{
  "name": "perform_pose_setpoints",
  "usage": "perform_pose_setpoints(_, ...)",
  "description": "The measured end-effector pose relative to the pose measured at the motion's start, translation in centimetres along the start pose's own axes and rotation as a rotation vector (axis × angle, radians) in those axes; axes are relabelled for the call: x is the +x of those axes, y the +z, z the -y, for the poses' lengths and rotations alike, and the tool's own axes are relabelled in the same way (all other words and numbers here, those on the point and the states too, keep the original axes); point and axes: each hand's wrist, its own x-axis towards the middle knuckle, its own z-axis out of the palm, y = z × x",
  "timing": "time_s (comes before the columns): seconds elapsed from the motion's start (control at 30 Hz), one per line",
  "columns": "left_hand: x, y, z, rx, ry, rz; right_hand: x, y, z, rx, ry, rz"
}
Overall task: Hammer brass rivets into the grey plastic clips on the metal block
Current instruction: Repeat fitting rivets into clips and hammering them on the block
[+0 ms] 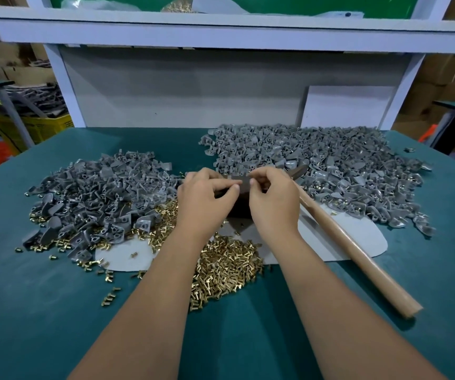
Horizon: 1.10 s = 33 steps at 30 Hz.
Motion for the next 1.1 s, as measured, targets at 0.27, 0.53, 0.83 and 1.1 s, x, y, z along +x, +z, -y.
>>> perform_pose_setpoints(0.27, 0.2, -0.7, 0.4, -0.125, -0.09, -0.072, 0.1, -0.7, 0.0, 0.1, 0.053, 0.021)
perform_pose_setpoints(0.53, 0.4, 0.4, 0.7, -0.228, -0.067, 0.109, -0.3, -0.2, 0.6, 0.083, -0.06, 0.181)
perform_pose_setpoints(0.83, 0.5, -0.2, 0.5, -0.258, -0.119, -0.012, 0.0, 0.0, 0.6, 0.111, -0.024, 0.198)
perform_pose_setpoints(1.1, 0.2, -0.1, 0.5, -0.333, -0.087, 0.016, 0.6, -0.7, 0.7, 0.174, -0.033, 0.17)
